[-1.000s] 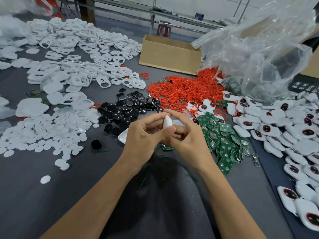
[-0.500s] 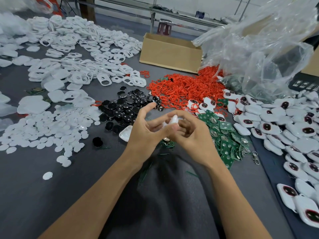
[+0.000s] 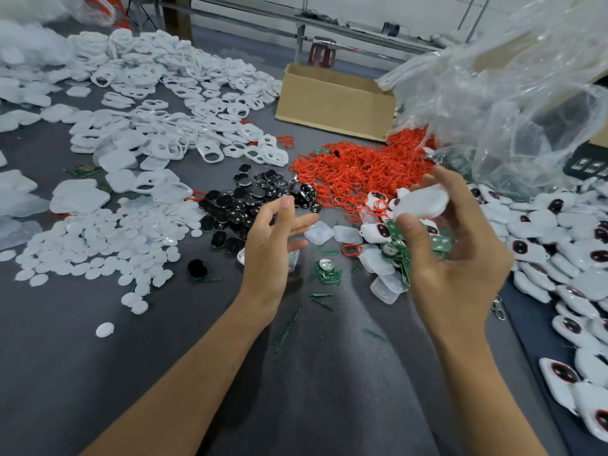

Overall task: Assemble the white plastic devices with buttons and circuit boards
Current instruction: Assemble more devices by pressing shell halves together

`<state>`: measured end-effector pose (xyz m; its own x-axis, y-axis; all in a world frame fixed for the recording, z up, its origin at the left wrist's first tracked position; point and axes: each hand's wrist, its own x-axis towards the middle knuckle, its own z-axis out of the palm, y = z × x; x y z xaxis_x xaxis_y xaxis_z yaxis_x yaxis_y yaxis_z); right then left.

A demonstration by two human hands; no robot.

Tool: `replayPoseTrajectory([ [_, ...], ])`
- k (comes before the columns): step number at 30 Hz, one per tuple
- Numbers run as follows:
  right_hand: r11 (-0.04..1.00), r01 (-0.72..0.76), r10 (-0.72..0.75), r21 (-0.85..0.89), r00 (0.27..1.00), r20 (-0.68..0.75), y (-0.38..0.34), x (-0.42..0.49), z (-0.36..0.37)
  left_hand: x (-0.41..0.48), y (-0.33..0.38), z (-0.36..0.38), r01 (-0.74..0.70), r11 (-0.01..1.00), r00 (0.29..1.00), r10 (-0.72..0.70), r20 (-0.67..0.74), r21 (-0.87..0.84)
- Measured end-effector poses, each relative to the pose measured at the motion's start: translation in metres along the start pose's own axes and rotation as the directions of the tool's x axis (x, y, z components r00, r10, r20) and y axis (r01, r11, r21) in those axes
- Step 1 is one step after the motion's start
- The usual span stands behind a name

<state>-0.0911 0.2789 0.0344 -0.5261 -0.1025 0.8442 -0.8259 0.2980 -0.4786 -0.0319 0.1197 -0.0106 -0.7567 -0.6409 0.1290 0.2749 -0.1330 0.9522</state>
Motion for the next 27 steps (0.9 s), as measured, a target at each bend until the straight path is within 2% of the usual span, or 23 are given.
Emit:
replayPoseTrajectory([
  [2, 0.999, 0.036, -0.033, 0.036, 0.997, -0.063, -0.001, 0.004, -0.008, 0.0, 0.001, 0.001, -0.007, 1.0, 1.0, 0.007, 0.0, 0.008],
  [3, 0.998, 0.024, -0.023, 0.05, 0.999, -0.026, 0.0, 0.002, -0.009, 0.001, 0.0, 0.002, -0.008, 1.0, 1.0, 0.008, 0.0, 0.015],
  [4, 1.0, -0.013, 0.011, 0.021, 0.996, 0.09, 0.002, -0.006, -0.008, 0.001, -0.001, 0.003, -0.006, 1.0, 1.0, 0.006, -0.005, 0.021],
  [5, 0.997, -0.073, 0.08, -0.036, 0.959, 0.271, 0.001, -0.019, -0.004, 0.0, -0.001, 0.003, -0.003, 1.0, 1.0, 0.004, -0.016, 0.023],
  [6, 0.99, -0.096, 0.133, -0.105, 0.889, 0.438, -0.001, -0.033, 0.001, 0.0, -0.001, 0.003, -0.007, 1.0, 1.0, 0.007, -0.03, 0.021],
  [7, 0.989, -0.056, 0.122, -0.14, 0.845, 0.521, -0.001, -0.04, 0.003, 0.001, 0.0, 0.003, -0.014, 1.0, 0.999, 0.015, -0.039, 0.018],
  [9, 0.993, 0.011, 0.047, -0.119, 0.881, 0.471, 0.003, -0.037, 0.006, 0.002, -0.002, 0.002, -0.021, 0.999, 0.999, 0.022, -0.041, 0.024],
  [11, 0.996, -0.041, 0.064, -0.085, 0.954, 0.294, 0.005, -0.027, 0.003, 0.0, -0.002, 0.002, -0.019, 0.999, 0.999, 0.02, -0.033, 0.027],
  [12, 0.994, -0.068, 0.087, -0.084, 0.965, 0.247, 0.007, -0.026, 0.002, 0.0, -0.002, 0.003, -0.019, 0.999, 0.999, 0.02, -0.028, 0.026],
  [13, 0.99, -0.087, 0.118, -0.112, 0.945, 0.304, 0.007, -0.027, 0.003, 0.0, -0.002, 0.003, -0.017, 1.0, 0.999, 0.018, -0.027, 0.026],
  [15, 0.976, -0.081, 0.183, -0.203, 0.81, 0.557, 0.006, -0.043, 0.008, 0.0, -0.002, 0.002, 0.003, 1.0, 0.999, -0.002, -0.034, 0.024],
  [16, 0.976, -0.064, 0.178, -0.207, 0.784, 0.595, 0.006, -0.048, 0.01, 0.0, -0.002, 0.001, 0.017, 1.0, 0.999, -0.017, -0.031, 0.021],
  [17, 0.982, -0.052, 0.146, -0.184, 0.829, 0.541, 0.006, -0.047, 0.011, 0.0, -0.001, 0.001, 0.029, 0.999, 0.999, -0.028, -0.023, 0.018],
  [19, 0.993, -0.04, 0.075, -0.108, 0.938, 0.337, 0.001, -0.037, 0.014, -0.001, -0.001, 0.001, 0.035, 0.999, 0.999, -0.035, 0.015, 0.008],
  [20, 0.996, -0.037, 0.057, -0.078, 0.958, 0.282, -0.002, -0.032, 0.017, -0.002, -0.001, 0.001, 0.024, 1.0, 0.999, -0.024, 0.04, 0.004],
  [21, 0.997, -0.063, 0.072, -0.039, 0.955, 0.289, -0.003, -0.027, 0.022, -0.003, -0.001, 0.001, 0.005, 1.0, 0.998, -0.006, 0.065, 0.004],
  [22, 0.99, -0.141, 0.134, -0.002, 0.933, 0.334, -0.003, -0.022, 0.028, -0.005, -0.002, 0.001, -0.013, 1.0, 0.996, 0.013, 0.085, 0.007],
  [25, 0.907, -0.422, 0.36, 0.01, 0.786, 0.503, -0.004, -0.015, 0.046, -0.006, -0.004, 0.002, -0.016, 1.0, 0.997, 0.014, 0.079, 0.022],
  [27, 0.89, -0.453, 0.365, 0.05, 0.774, 0.518, -0.002, -0.016, 0.051, -0.004, -0.006, 0.001, 0.001, 0.999, 0.999, -0.003, 0.044, 0.04],
])
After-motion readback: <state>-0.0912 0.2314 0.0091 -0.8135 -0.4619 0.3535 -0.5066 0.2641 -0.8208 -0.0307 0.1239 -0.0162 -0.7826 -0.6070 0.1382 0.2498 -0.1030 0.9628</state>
